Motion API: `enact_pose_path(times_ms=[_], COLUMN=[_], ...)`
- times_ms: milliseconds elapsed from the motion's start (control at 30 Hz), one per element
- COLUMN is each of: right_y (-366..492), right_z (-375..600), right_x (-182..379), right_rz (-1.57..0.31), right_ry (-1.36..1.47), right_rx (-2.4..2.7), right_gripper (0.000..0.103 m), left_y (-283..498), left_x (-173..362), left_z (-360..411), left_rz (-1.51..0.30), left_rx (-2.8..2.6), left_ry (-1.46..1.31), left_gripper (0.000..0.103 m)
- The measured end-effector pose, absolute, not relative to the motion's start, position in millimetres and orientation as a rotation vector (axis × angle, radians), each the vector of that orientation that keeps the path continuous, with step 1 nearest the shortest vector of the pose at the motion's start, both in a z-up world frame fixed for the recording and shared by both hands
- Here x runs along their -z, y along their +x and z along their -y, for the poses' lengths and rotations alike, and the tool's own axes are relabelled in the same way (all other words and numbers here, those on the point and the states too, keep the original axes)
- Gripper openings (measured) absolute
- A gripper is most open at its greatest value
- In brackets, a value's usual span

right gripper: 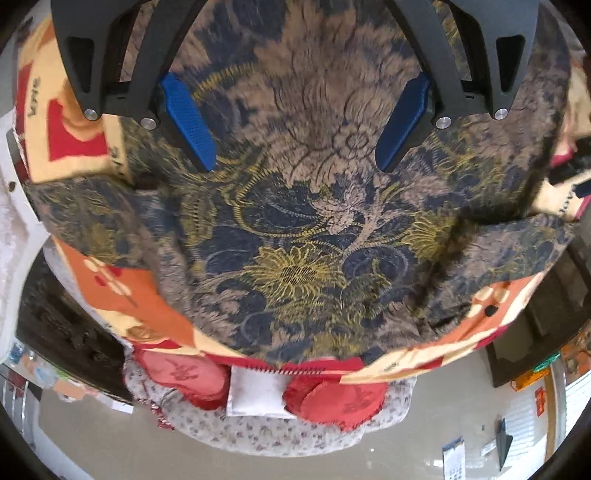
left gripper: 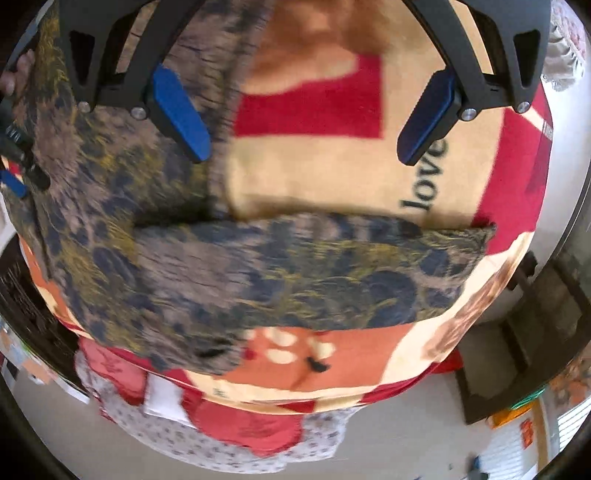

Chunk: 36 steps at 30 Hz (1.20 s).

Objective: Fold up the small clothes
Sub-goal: 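Move the left tool to the sleeve cuff and close on it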

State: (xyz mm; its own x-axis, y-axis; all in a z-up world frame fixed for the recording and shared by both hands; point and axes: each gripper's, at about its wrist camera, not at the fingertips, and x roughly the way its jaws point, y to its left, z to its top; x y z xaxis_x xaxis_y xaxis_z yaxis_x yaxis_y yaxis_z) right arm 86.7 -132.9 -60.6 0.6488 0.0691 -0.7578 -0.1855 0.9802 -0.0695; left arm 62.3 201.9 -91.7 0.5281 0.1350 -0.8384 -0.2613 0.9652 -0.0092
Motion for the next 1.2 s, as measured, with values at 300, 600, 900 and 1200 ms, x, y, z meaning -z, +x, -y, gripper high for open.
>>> enact_pose_path(times_ms=[300,600,900,1200], right_y=[92,92,94,94], right_z=[139,138,138,139], right_x=[99,99,101,101], right_rz=[-0.9,-0.899,-0.902,-0.902], right_ry=[-0.131,-0.136,-0.131,-0.131], right_rx=[-0.136,-0.124,-0.126,-0.125], right_gripper=[0.103,0.103,0.103,0.103], left_y=[52,42,65,86], left_x=[82,101,104,104], left_z=[-245,-329,-377,-383], left_rz=[-0.868,-0.686,-0.632,-0.778], left_rx=[-0.093,0.037,-0.134,-0.337], left_ry=[-0.341,-0.782,-1.009,-0.879], left_gripper=[0.102,0.099,0.099,0.047])
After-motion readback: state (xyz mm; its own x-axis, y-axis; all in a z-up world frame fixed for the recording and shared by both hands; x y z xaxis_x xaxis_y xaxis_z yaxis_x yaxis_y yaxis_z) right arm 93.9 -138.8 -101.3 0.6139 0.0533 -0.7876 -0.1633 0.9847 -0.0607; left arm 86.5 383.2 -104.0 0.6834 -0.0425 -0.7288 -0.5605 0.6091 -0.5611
